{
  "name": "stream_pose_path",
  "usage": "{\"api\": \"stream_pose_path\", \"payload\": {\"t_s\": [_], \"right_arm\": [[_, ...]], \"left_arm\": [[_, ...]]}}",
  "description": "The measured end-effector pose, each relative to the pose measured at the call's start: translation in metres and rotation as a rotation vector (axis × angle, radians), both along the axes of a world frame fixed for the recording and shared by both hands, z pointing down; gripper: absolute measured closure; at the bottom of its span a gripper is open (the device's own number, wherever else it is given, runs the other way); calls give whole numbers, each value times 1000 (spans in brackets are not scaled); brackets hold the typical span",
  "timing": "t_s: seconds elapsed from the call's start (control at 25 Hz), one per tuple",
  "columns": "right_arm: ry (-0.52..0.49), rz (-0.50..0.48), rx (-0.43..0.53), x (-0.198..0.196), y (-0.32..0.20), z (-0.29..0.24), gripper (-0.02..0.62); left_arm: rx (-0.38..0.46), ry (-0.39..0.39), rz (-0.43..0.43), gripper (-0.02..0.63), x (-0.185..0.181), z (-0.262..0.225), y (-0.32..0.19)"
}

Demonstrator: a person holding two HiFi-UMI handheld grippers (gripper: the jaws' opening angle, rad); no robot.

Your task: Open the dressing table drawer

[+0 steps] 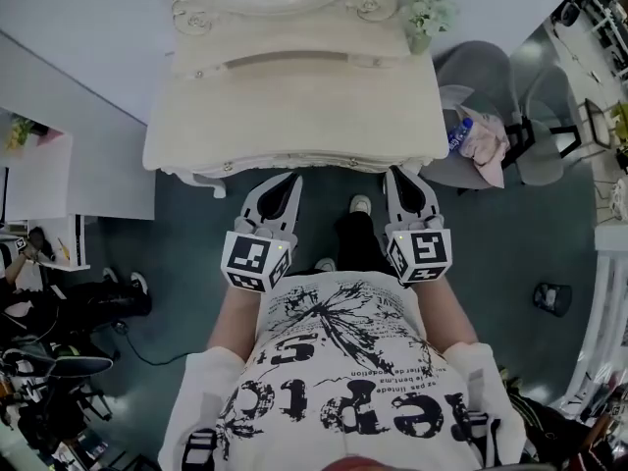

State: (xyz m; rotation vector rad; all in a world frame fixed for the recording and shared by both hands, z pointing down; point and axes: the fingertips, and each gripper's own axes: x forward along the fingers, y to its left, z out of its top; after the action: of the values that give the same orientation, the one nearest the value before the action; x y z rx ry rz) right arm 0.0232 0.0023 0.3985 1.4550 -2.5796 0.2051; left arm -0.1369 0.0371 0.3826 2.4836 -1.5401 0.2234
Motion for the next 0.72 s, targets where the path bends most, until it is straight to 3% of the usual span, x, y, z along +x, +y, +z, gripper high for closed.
{"api": "stream_pose_path", "payload": {"t_s": [0.4,0.72], "right_arm": [[-10,-82,-16,21,-164,11,578],[48,-172,-89,31,-268,62,578]], "left_arm": [[0,-7,-72,588,31,5,-150],[-28,29,-152,588,50,34,-248]]}}
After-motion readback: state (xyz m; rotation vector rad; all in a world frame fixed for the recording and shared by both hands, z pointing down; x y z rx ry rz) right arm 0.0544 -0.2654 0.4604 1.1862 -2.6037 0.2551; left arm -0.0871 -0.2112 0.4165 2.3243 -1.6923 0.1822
